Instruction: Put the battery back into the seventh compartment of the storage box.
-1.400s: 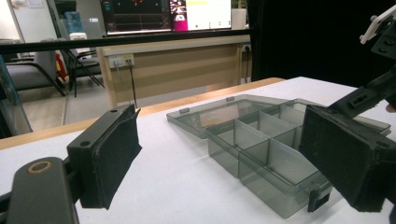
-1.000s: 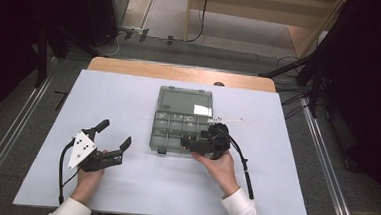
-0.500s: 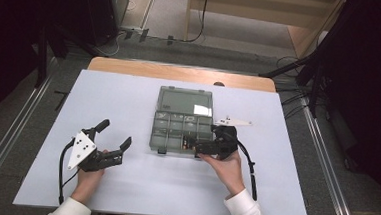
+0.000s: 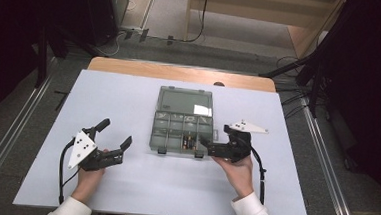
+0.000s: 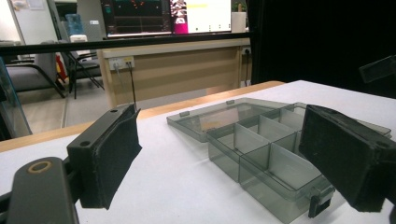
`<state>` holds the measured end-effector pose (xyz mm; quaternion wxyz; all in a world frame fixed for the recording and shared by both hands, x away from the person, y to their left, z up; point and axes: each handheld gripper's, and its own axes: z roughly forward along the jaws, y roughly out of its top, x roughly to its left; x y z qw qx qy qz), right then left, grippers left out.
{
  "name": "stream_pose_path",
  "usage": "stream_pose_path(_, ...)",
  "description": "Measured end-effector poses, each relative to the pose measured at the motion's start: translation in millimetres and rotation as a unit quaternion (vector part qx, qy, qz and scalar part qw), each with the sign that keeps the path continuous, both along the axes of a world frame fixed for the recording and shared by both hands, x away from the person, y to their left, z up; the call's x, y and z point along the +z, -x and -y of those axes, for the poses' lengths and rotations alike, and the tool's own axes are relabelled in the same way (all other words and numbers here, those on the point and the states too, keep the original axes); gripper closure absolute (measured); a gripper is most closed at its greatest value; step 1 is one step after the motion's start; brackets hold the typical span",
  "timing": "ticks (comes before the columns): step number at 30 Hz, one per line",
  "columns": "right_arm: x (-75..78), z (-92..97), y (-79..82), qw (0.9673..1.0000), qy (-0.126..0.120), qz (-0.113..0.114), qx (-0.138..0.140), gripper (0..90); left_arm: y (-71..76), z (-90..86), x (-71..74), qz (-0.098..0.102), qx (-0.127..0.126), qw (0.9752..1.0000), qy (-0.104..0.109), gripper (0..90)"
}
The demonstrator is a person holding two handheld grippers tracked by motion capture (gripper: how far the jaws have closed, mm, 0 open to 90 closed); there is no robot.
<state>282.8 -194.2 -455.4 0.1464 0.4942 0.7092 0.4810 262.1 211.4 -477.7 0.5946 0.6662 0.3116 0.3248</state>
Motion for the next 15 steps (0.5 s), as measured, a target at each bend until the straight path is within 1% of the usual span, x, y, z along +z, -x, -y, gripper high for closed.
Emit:
stream_pose_path(2,1.4,4.7,1.8,1.0,-0.001,0.005,-0.007,0.0,0.0,0.1,0.0,0.0,0.0,1.0,0.0,12.1)
stream_pose_path(5,2.1,12.8,5.3,0.9995,-0.01,0.023,-0.017,0.0,0.1,0.2,0.0,0.0,0.0,1.0,0.001,12.1)
stream_pose_path(8,2.5,19.3,8.9,0.999,-0.012,0.031,-0.028,0.0,-0.1,0.0,0.0,0.0,0.0,1.0,0.001,12.1)
stream_pose_path(9,2.0,21.6,10.1,0.9989,-0.012,0.035,-0.028,0.0,-0.1,0.0,0.1,0.0,0.001,1.0,0.001,12.1)
stream_pose_path(13,0.5,30.4,18.3,0.9981,0.002,0.052,-0.034,0.0,-0.1,0.0,0.0,0.0,0.0,1.0,0.001,12.1)
stream_pose_path(14,0.0,34.7,22.1,0.9973,0.01,0.061,-0.039,0.0,-0.2,0.1,0.0,0.0,0.0,1.0,0.001,12.1)
stream_pose_path(15,-0.5,37.4,24.5,0.9969,0.013,0.067,-0.04,0.0,-0.3,0.1,0.0,0.0,0.0,1.0,0.001,12.1)
